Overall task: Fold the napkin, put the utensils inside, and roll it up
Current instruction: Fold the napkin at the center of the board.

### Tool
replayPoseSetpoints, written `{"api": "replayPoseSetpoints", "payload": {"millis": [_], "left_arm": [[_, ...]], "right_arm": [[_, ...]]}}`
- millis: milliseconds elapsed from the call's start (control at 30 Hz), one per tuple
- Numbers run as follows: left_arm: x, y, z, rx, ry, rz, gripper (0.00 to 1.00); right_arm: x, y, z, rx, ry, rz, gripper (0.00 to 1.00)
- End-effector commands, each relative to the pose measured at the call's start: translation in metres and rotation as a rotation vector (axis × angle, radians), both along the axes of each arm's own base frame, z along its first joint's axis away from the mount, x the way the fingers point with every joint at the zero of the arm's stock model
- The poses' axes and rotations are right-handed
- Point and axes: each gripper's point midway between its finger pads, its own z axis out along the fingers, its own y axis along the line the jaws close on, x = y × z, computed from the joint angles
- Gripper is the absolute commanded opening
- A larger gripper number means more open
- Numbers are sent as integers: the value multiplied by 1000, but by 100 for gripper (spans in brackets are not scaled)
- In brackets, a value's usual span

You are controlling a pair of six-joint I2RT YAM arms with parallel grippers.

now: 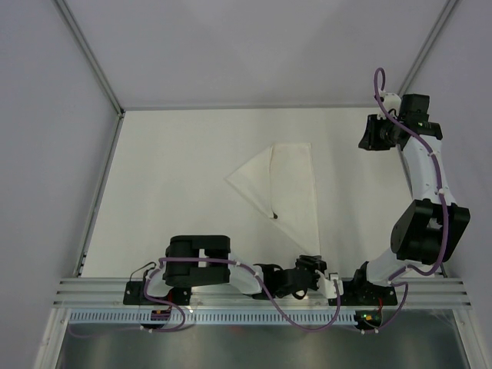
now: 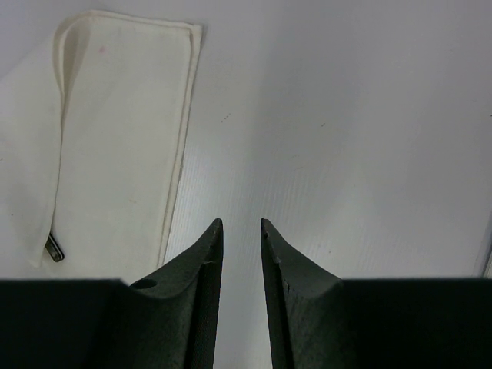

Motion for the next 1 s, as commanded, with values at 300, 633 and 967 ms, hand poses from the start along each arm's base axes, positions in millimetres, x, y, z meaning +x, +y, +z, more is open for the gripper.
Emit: {"api": "replayPoseSetpoints", "payload": {"millis": [300, 633, 967], "left_arm": [[9, -6, 0, -23, 78, 31, 30], [25, -7, 10, -82, 123, 84, 2], [63, 1, 62, -288, 332, 163, 2]], "right_arm": [[9, -1, 6, 1, -37, 17, 32], [10, -2, 4, 0, -31, 17, 32], [11, -3, 3, -2, -19, 21, 31]]}}
